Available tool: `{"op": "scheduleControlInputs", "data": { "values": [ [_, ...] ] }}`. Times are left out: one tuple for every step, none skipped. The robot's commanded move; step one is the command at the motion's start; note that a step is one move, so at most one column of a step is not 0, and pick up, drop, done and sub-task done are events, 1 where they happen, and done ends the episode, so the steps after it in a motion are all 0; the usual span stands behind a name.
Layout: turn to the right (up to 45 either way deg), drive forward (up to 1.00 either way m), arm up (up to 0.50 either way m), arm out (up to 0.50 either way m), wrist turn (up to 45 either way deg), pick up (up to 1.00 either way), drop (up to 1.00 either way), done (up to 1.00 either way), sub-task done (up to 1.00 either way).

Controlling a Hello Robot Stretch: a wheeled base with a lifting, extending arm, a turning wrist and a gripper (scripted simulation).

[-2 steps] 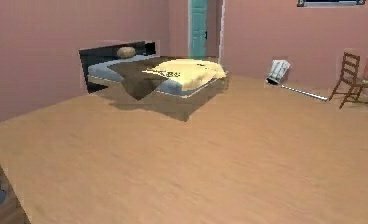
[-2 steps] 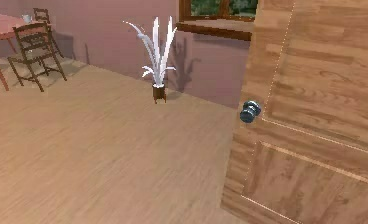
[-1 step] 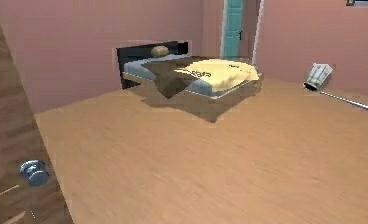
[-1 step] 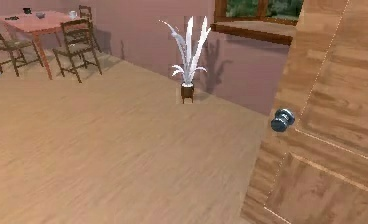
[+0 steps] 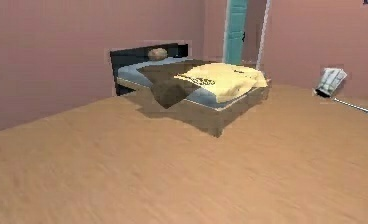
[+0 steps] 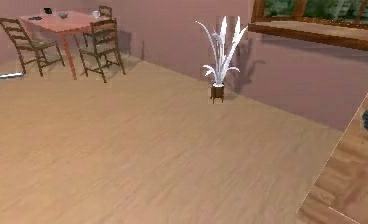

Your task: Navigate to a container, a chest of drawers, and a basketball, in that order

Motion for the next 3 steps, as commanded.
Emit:
{"op": "scheduleControlInputs", "data": {
  "values": [
    [-3.0,0.00,0.00,0.00,0.0,0.00,0.00,0.00,0.00],
    [45.0,0.00,0.00,0.00,0.0,0.00,0.00,0.00,0.00],
    [6.0,0.00,0.00,0.00,0.0,0.00,0.00,0.00,0.00]
  ]
}}
